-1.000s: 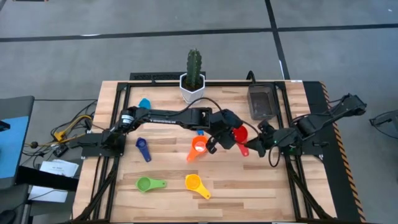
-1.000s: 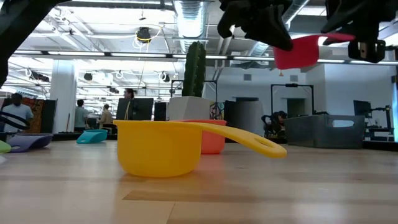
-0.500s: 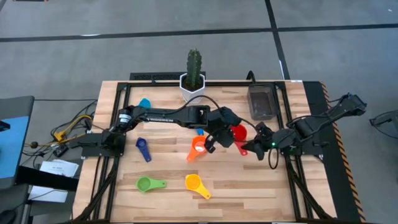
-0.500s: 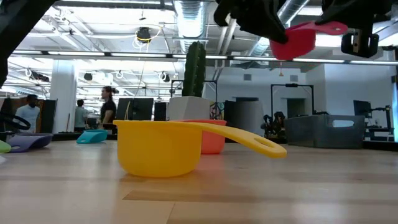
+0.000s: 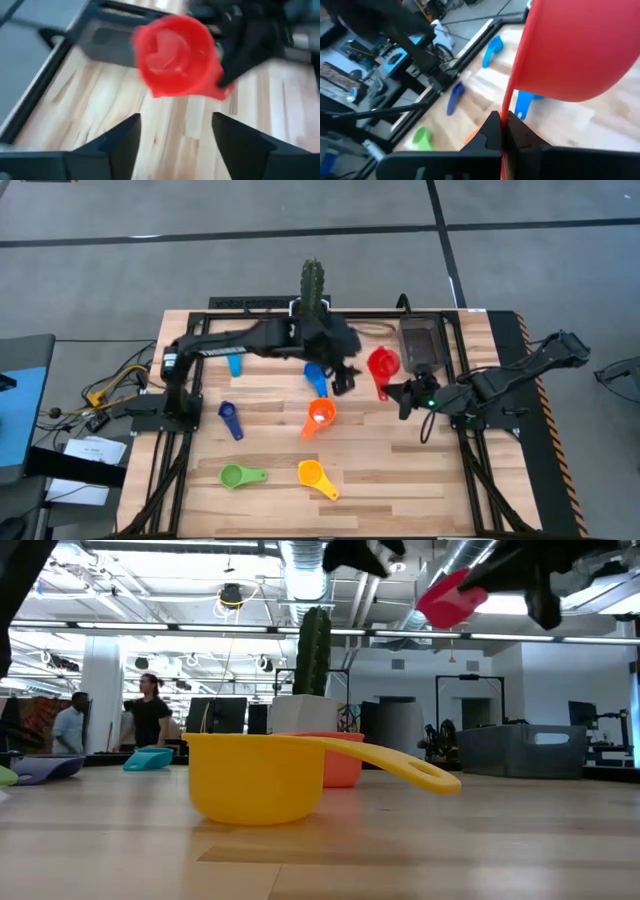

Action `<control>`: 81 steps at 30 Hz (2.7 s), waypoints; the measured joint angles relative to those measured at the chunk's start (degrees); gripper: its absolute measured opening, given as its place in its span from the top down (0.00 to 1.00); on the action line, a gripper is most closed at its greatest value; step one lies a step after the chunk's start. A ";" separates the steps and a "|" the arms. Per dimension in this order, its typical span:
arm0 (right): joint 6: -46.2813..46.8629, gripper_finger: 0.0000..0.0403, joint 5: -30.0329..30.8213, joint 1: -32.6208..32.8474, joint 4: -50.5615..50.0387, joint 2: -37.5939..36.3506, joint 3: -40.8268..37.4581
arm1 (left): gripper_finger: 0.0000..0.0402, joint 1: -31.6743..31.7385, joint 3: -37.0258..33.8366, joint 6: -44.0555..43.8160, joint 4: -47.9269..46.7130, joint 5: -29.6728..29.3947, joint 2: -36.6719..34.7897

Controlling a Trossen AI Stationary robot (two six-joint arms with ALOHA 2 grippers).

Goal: Nest measuring cups in basket
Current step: Stack the red measuring cup on top of the orange measuring cup

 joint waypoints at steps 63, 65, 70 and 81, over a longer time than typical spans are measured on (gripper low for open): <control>-13.60 0.78 -15.25 -6.81 26.31 10.13 -0.06 | 1.00 3.59 0.11 4.31 -8.55 1.46 -0.16; -11.70 0.70 -17.48 -6.84 22.83 9.70 -0.09 | 1.00 4.33 -0.02 8.87 -16.07 3.72 -0.43; -6.44 0.52 -19.17 -6.35 10.97 7.77 -0.09 | 1.00 4.34 -4.52 14.49 -19.06 7.55 0.23; 2.17 0.45 -18.27 -4.54 -0.93 2.19 0.17 | 1.00 2.71 -13.22 4.37 -12.31 11.03 8.36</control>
